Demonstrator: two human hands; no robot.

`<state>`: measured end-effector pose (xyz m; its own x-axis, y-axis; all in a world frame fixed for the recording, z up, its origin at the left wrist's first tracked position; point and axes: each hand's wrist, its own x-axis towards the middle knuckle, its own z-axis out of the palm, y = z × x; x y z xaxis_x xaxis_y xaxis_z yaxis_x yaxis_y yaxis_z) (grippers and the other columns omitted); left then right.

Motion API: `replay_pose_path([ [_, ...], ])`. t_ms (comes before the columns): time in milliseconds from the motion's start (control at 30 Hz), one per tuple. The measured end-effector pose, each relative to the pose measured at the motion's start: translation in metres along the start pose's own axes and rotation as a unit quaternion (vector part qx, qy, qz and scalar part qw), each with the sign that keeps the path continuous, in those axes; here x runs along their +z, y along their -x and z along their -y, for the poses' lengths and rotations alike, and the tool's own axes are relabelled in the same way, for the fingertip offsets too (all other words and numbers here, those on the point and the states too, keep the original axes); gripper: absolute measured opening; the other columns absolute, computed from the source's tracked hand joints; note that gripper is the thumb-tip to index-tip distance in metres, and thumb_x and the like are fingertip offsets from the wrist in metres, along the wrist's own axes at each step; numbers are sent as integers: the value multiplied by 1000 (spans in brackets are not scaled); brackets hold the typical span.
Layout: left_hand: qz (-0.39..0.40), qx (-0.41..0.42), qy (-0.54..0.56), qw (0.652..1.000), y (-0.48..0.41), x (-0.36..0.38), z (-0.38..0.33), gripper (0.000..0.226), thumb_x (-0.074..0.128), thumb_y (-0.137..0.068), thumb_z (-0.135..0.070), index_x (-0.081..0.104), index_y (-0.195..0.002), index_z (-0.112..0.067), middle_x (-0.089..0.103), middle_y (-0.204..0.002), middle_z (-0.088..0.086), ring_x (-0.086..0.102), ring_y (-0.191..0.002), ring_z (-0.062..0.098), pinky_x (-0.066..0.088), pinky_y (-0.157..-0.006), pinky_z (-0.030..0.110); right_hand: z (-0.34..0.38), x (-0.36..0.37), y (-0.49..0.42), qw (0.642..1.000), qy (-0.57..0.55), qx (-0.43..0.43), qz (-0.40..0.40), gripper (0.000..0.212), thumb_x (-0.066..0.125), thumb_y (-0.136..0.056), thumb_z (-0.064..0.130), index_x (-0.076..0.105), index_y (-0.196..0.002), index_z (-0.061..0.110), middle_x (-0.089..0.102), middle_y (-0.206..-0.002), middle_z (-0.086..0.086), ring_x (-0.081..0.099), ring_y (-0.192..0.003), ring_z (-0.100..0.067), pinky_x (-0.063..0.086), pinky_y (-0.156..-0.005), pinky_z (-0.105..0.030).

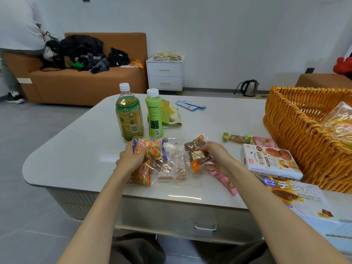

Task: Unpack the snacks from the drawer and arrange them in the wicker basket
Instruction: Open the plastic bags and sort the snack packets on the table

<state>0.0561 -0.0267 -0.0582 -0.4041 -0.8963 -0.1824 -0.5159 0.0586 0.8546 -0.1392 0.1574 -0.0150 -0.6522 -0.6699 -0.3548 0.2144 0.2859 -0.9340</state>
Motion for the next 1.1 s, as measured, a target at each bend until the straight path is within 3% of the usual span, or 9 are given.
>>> replay_pose_path([
  [67, 0, 4, -1, 1000, -1, 1, -2, 99, 41, -52, -84, 35, -141, -40, 51, -137, 2, 49, -123, 31, 39, -105, 52, 2, 0, 0, 1000, 8, -9, -11, 14, 49, -86, 0, 57, -85, 11, 57, -80, -10, 59, -61, -21, 52, -54, -31],
  [300, 5, 2, 0, 1000, 0, 5, -3, 100, 42, -54, -83, 32, -144, -38, 45, -143, 4, 43, -129, 32, 35, -108, 52, -6, 11, 4, 989, 18, 18, 146, 13, 49, -96, 8, 59, -98, 14, 55, -82, -6, 58, -63, -15, 54, -57, -29],
  [500, 11, -1, 12, 1000, 0, 5, -1, 101, 45, -53, -82, 34, -143, -38, 49, -140, 2, 47, -125, 31, 37, -107, 50, -5, 25, 0, 986, 28, 4, 162, 18, 48, -98, 7, 54, -114, 1, 54, -97, -14, 53, -85, -22, 53, -68, -32],
  [633, 4, -2, 13, 1000, 2, 2, -5, 95, 45, -57, -78, 36, -142, -37, 49, -139, 4, 47, -125, 31, 37, -107, 50, -11, 22, -3, 990, 100, -53, 79, 19, 64, -89, 5, 67, -107, -3, 60, -91, -10, 56, -76, -15, 52, -67, -24],
  [767, 6, -5, 28, 1000, 2, 3, -7, 93, 47, -54, -80, 40, -137, -39, 52, -136, 4, 51, -121, 32, 41, -105, 50, -14, 29, 4, 989, 78, -18, 126, 3, 67, -87, 3, 68, -85, 5, 55, -72, -6, 54, -57, -12, 53, -50, -19],
  [833, 9, -5, 31, 999, 2, 4, -8, 96, 47, -52, -81, 39, -138, -39, 51, -136, 5, 51, -121, 32, 41, -104, 50, -14, 29, 4, 982, 121, -34, 144, 11, 71, -86, 7, 67, -77, 4, 52, -67, -4, 52, -53, -7, 49, -49, -15],
  [933, 11, -7, 20, 1000, 8, 5, -10, 93, 49, -61, -75, 35, -143, -35, 47, -141, 6, 48, -124, 32, 40, -106, 50, -10, 21, 8, 970, 157, -19, 182, 1, 70, -86, 4, 70, -85, 5, 61, -82, -8, 59, -61, -5, 53, -58, -15],
  [1033, 15, -13, 19, 1000, 9, 3, -12, 94, 50, -62, -76, 33, -144, -34, 47, -140, 5, 48, -124, 32, 40, -105, 50, -2, 11, 8, 973, 102, 10, 207, 35, 74, -81, 3, 60, -112, 6, 70, -101, -14, 70, -79, -18, 60, -73, -28],
  [1100, 15, -17, 16, 1000, 4, 2, -8, 102, 48, -52, -81, 35, -142, -35, 50, -137, 4, 51, -121, 31, 42, -103, 50, 1, 6, 7, 984, 22, 41, 174, 57, 77, -77, 0, 46, -125, 3, 68, -105, -23, 73, -81, -28, 61, -68, -33],
])
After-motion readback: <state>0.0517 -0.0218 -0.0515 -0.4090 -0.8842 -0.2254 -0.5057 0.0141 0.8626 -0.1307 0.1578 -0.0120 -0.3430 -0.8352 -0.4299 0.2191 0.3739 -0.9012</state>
